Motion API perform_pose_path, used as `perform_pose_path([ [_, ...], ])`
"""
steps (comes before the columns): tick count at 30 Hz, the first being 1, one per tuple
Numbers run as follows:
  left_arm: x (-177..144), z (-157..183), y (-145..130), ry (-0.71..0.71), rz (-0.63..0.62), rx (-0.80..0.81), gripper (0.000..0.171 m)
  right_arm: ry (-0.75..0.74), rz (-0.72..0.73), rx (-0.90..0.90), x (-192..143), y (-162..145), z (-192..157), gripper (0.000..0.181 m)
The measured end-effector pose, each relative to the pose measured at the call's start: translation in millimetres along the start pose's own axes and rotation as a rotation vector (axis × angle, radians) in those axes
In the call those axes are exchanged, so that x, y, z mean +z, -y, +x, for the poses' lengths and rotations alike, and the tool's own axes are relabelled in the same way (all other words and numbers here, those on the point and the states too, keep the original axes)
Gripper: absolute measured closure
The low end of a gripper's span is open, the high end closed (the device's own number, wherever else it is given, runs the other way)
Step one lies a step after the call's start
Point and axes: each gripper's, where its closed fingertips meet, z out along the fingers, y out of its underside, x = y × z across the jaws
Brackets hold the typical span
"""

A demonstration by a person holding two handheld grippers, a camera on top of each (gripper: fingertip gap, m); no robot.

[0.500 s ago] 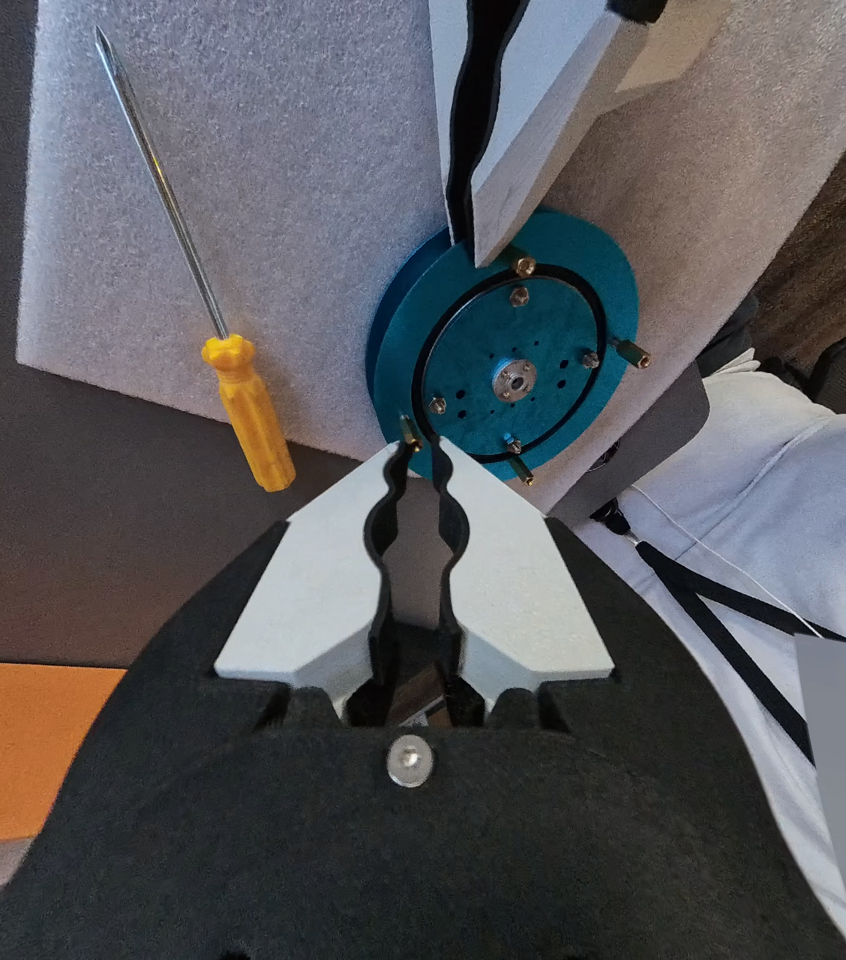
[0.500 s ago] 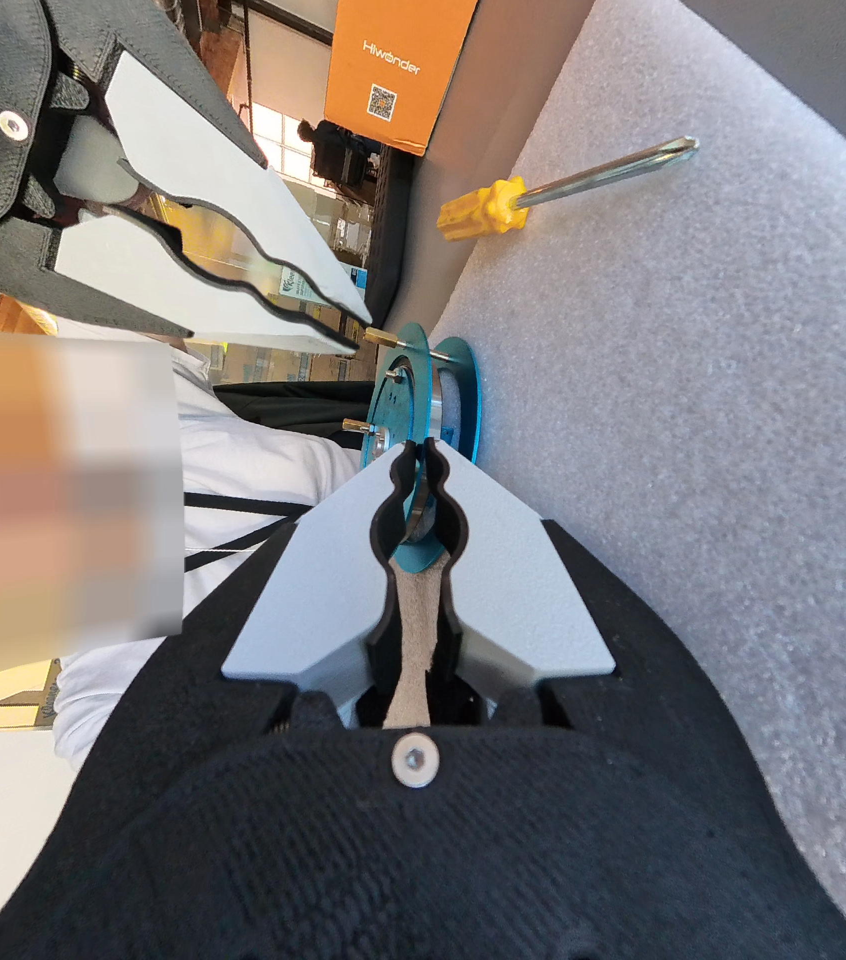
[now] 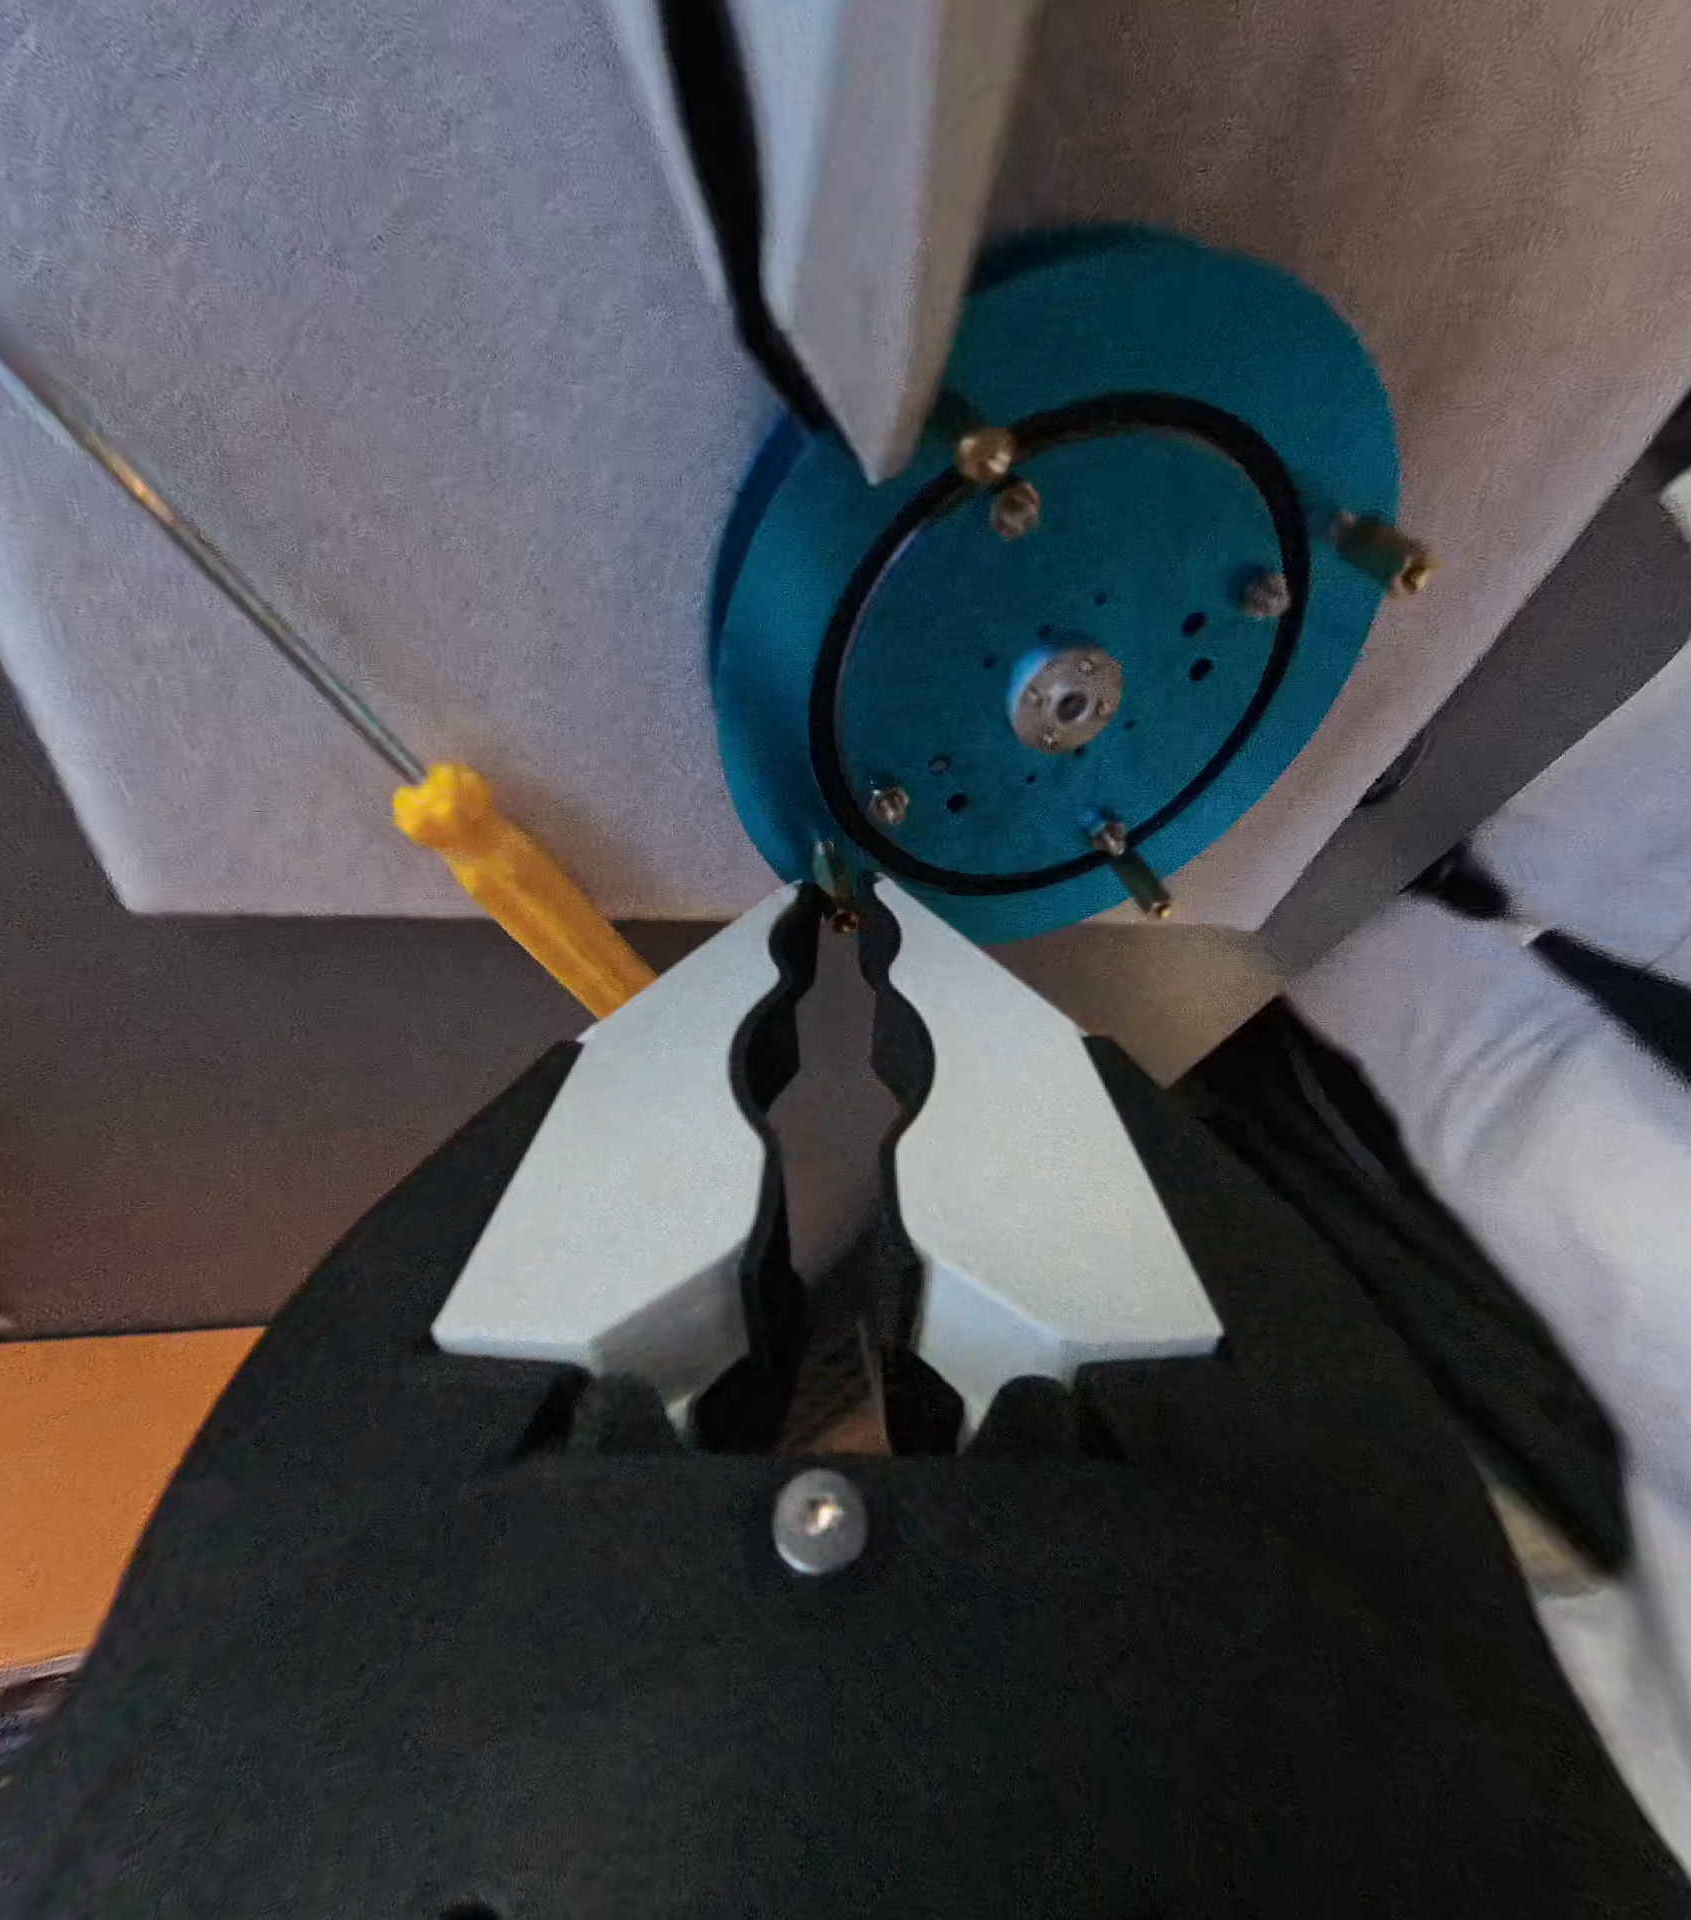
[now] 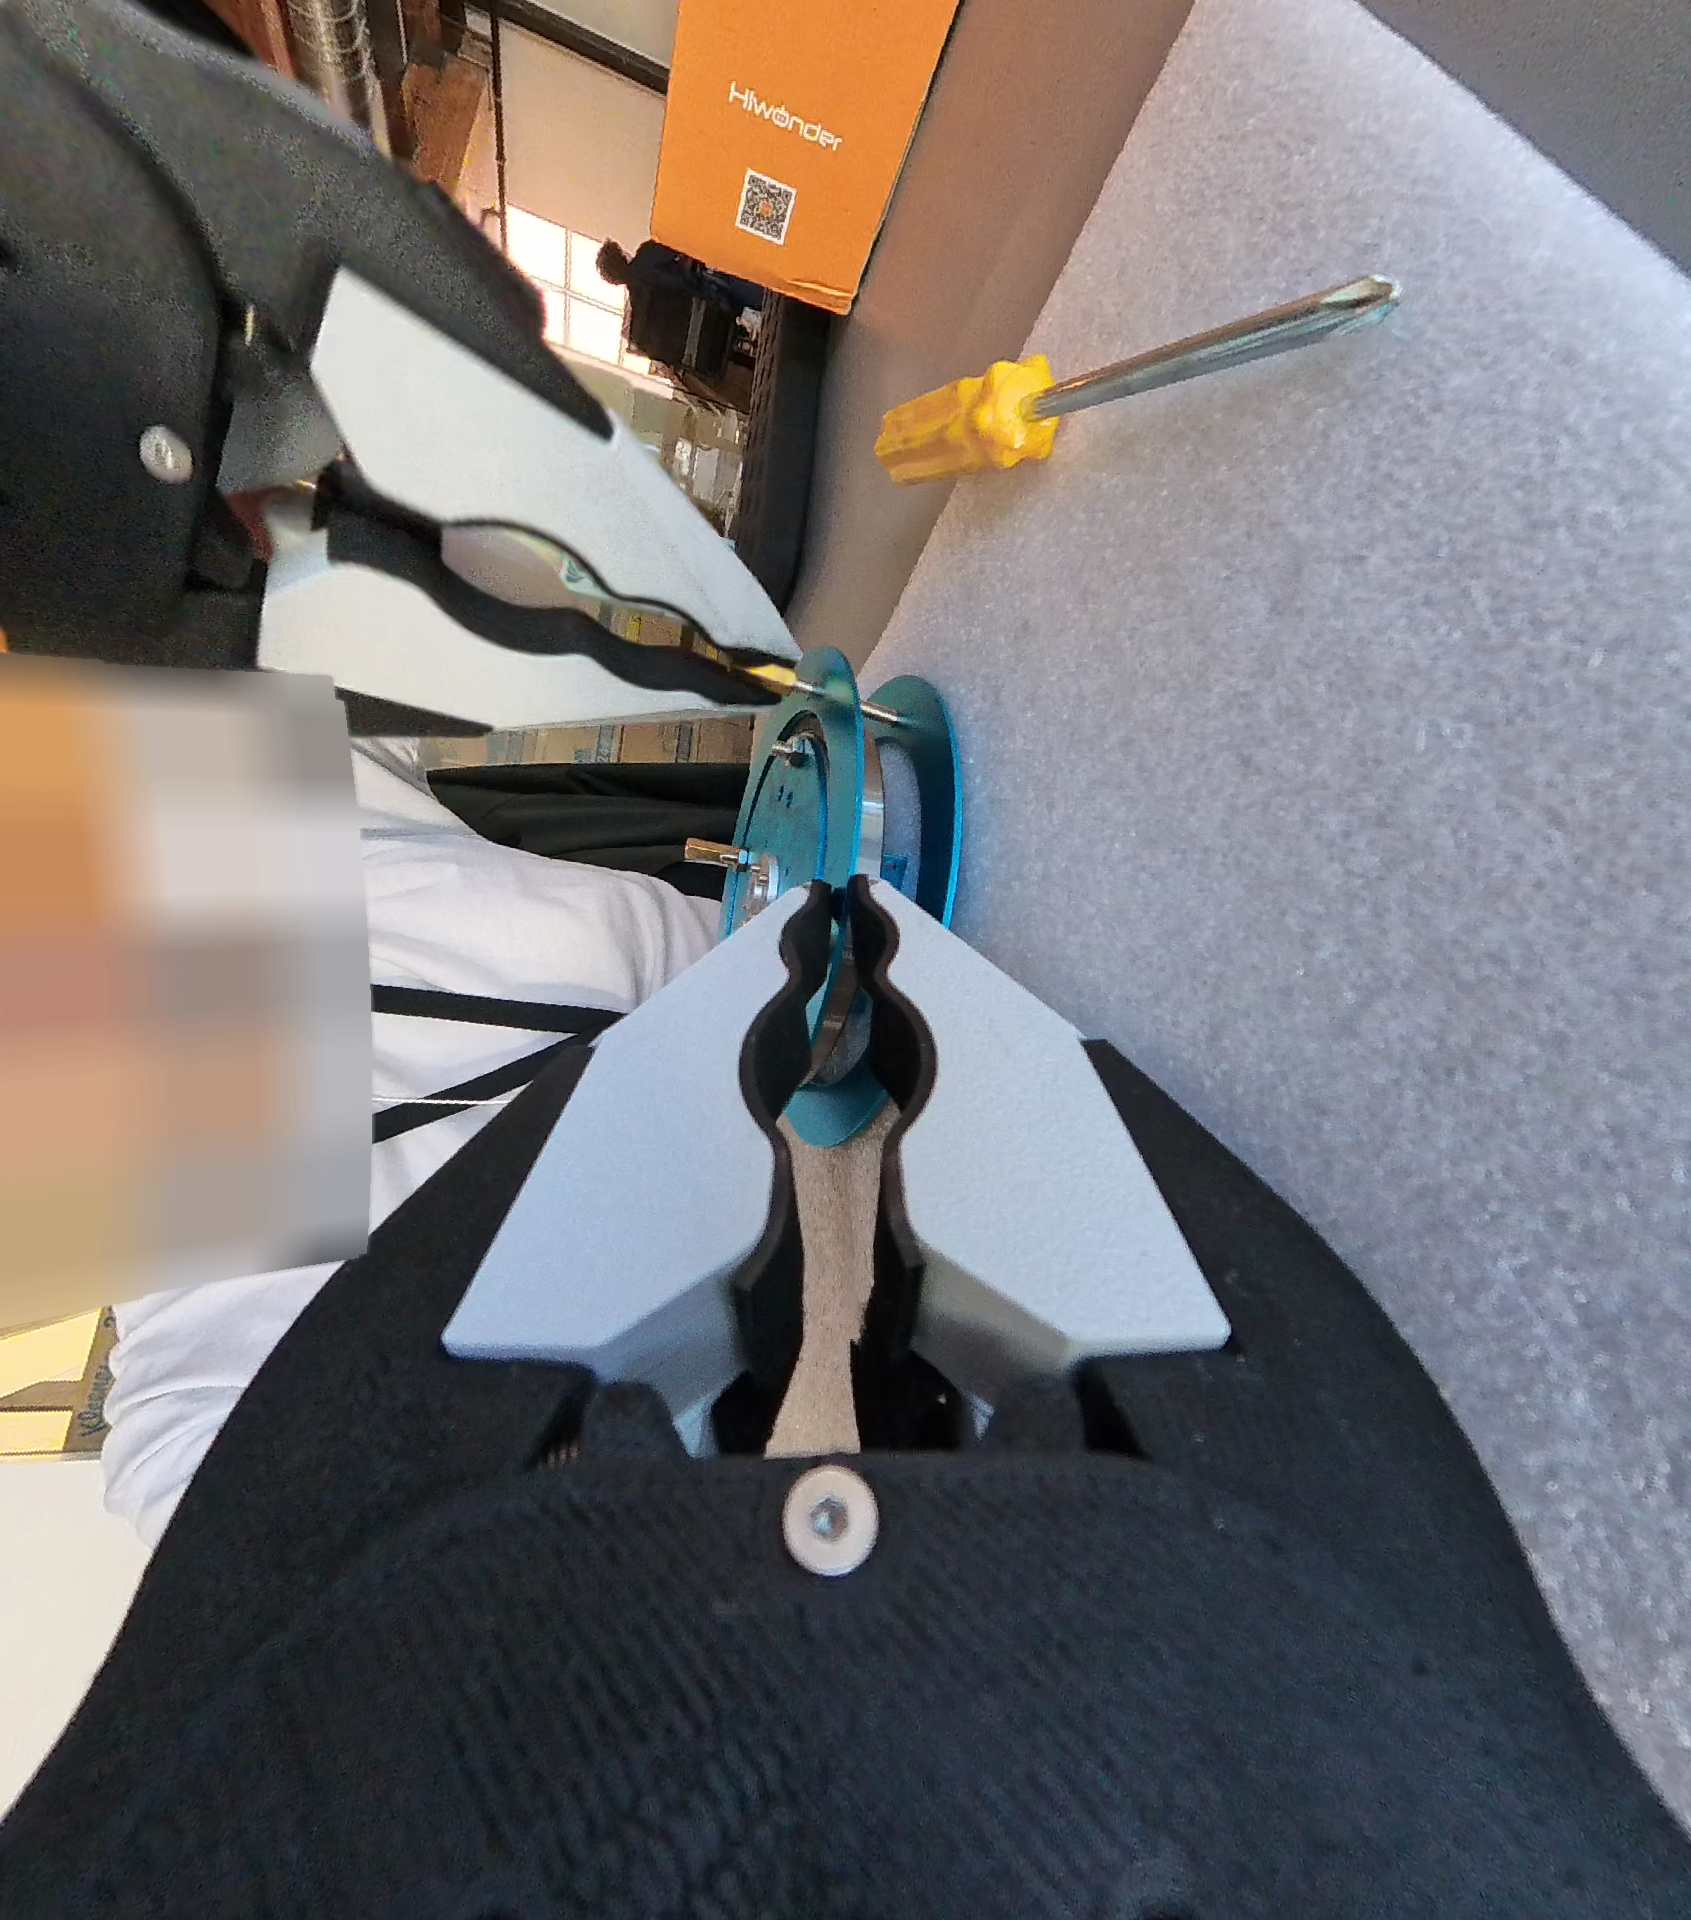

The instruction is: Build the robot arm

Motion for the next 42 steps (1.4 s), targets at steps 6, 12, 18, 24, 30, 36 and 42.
perform_pose_path([
  [6,-1.1,-8.7,1.7,0.358,-0.094,0.7,0.167,0.004,0.004,-0.005,-0.5,0.0,-0.3,0.179],
  [12,-10.1,-9.4,2.9,0.328,0.009,0.557,0.147,0.0,0.0,-0.001,-0.1,-0.1,0.0,0.179],
  [18,-16.4,-1.3,3.9,-0.118,0.131,-0.189,0.144,-0.001,-0.002,0.003,0.0,-0.1,0.1,0.179],
  [24,-4.7,0.3,3.3,-0.142,0.092,-0.212,0.165,-0.002,0.001,0.001,0.0,0.0,0.2,0.179],
  [30,-3.4,-4.1,0.8,0.081,-0.026,0.119,0.167,-0.002,0.002,0.003,0.2,0.2,0.4,0.179],
  [36,-4.9,-13.0,1.0,0.518,-0.169,0.888,0.167,-0.001,0.003,0.004,0.1,0.4,0.3,0.179],
  [42,-11.3,-16.6,-6.4,0.401,-0.116,0.588,0.121,-0.004,0.001,0.008,0.3,0.4,0.5,0.179],
])
